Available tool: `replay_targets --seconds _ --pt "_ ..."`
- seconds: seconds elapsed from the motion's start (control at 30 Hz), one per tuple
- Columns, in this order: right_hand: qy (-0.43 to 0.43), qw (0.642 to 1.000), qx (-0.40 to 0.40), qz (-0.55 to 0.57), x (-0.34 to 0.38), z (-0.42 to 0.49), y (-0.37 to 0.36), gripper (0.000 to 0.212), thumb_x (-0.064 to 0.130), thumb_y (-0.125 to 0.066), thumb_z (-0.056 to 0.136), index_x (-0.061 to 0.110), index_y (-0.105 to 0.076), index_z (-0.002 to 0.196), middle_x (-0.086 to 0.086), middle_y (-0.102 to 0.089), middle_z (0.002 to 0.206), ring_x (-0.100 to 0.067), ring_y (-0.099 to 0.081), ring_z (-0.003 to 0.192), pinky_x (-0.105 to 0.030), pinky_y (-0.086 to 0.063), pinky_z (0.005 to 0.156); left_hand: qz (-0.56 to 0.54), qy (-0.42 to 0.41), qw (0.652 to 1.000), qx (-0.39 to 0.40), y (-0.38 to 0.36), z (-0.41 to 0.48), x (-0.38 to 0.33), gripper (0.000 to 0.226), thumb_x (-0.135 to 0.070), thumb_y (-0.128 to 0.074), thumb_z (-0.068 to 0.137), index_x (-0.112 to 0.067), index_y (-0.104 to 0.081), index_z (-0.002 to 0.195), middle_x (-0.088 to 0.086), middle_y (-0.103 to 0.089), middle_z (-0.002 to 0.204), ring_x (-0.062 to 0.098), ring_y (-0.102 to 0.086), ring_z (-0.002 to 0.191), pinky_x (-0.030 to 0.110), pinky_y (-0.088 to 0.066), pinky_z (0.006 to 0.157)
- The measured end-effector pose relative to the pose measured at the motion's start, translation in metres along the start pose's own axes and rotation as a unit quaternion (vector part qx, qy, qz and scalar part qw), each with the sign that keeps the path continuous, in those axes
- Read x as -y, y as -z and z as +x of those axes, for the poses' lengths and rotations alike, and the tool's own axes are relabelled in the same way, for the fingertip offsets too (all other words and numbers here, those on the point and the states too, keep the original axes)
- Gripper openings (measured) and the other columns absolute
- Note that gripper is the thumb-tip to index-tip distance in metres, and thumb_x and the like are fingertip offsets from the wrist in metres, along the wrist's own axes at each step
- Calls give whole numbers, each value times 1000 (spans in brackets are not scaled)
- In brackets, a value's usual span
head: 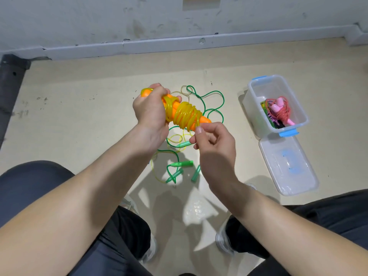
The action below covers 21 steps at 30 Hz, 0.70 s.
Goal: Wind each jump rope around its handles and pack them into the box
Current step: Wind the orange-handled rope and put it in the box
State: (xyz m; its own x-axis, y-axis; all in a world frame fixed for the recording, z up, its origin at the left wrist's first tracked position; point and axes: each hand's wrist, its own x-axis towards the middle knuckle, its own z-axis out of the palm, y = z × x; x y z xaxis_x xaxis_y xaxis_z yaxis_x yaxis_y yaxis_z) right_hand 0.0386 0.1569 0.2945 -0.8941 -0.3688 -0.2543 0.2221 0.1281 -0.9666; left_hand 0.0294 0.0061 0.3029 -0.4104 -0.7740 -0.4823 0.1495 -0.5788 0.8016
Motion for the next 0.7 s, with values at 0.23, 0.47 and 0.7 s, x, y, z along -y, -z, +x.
replay_targets --seconds 0.23,0.47,0.7 --pt "-79 996 6 -28 4 9 11 26 33 -76 89 11 -68 77 5 -67 57 -3 -55 51 -22 -43 62 0 20 1000 10 -2 -4 -2 16 5 -59 85 -8 -55 77 9 -59 64 35 -66 64 43 -54 67" --pt "-22 994 95 -58 8 36 27 39 46 -80 79 20 -56 63 1 -43 54 -17 -37 54 -34 -34 61 4 51 996 68 -6 -1 -16 16 3 -54 89 -7 -54 76 9 -60 63 31 -65 61 40 -54 71" --pt "181 915 213 -290 17 59 56 20 48 -70 80 32 -62 73 -2 -54 63 -10 -42 60 -34 -36 59 75 162 975 129 7 11 -6 47 -3 -52 88 -15 -61 43 6 -57 62 19 -58 50 26 -51 56"
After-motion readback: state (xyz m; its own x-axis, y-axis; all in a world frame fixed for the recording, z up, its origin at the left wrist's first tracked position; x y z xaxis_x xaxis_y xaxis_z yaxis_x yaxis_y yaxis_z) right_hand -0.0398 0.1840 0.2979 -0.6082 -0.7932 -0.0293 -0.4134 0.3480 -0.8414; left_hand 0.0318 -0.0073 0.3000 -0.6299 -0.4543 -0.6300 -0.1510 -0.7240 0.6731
